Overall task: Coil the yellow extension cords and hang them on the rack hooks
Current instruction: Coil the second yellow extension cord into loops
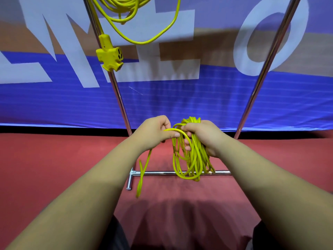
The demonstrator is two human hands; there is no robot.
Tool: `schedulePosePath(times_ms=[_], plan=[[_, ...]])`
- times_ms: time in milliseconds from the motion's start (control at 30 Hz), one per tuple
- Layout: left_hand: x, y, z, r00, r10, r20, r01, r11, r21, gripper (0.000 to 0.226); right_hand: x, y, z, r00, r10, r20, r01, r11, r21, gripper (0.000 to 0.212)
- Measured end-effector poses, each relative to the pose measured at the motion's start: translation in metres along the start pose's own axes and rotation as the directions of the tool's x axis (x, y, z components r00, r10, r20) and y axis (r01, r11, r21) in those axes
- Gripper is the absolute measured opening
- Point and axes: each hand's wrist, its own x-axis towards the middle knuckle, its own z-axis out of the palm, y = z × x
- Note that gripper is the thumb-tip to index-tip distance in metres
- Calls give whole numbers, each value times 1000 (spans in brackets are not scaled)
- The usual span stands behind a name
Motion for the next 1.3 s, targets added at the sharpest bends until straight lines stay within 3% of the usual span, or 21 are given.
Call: schedulePosePath(times_ms=[167,367,533,600,733,900,1133,1300], plan=[[3,-37,-10,990,-107,95,80,965,248,24,4,-3,-2,998,-11,-64,14,999,51,40],[5,-46,-18,996,-87,22,82,982,168,2,5,-6,-11,993,-25,-116,30,999,36,38],[5,-35,-20,999,-27,-26,26,998,-53,22,4,-6,-17,995,3,-96,-3,1000,-5,38],[6,-32,-25,1000,18,11,-18,1000,2,27,4,-5,-18,998,-16,-62,13,999,-49,37],[3,-26,-31,972,90,218,-113,989,94,35,3,-3,-16,1000,-28,-6,28,999,-44,28],[1,-3,-24,952,155,262,-195,971,135,30,5,0,-9,998,-23,58,24,1000,-17,16],[1,-1,-18,982,138,130,-160,970,183,33,6,7,2,983,17,183,2,995,-99,29],[4,-9,-18,978,183,100,-199,964,175,38,4,8,6,969,39,243,10,980,-197,20]])
